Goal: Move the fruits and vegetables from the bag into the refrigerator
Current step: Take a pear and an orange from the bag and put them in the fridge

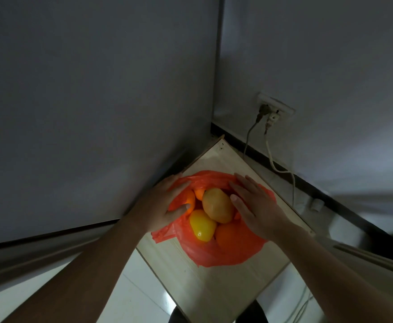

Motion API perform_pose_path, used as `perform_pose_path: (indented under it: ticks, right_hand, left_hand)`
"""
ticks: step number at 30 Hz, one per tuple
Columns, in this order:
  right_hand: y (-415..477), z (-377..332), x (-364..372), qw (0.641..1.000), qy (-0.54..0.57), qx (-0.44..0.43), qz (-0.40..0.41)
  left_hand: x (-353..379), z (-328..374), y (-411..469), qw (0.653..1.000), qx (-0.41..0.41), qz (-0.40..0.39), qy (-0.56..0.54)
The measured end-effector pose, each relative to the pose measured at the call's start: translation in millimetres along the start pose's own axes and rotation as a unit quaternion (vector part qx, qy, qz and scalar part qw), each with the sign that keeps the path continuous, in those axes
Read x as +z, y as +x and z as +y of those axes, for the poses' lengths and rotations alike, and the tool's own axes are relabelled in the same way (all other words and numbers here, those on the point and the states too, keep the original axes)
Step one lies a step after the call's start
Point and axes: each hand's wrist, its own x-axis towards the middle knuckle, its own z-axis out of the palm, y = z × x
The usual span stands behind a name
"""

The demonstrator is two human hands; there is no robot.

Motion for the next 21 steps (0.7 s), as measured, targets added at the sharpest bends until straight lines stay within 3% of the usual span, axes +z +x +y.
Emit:
perform_pose_path:
  ticks: [6, 12, 16, 21]
  right_hand:
    - [-22, -14, -10, 0.996, 0.004, -0.029, 0.083]
    - [-31, -20, 3, 0.992, 0.023, -0.054, 0.11]
    - [-35, -20, 10, 0.994, 0.032, -0.052, 0.09]
    - [-20, -32, 8, 0.997, 0.018, -0.059, 0.045]
  left_hand:
    - [-19, 20, -18, 0.997, 0.016, 0.07, -0.027]
    - [-32, 55, -37, 0.975, 0.054, 0.183, -0.115]
    - [-10, 59, -55, 0.988, 0.077, 0.117, -0.072]
    - [9, 30, -60, 1.0, 0.011, 0.004, 0.026]
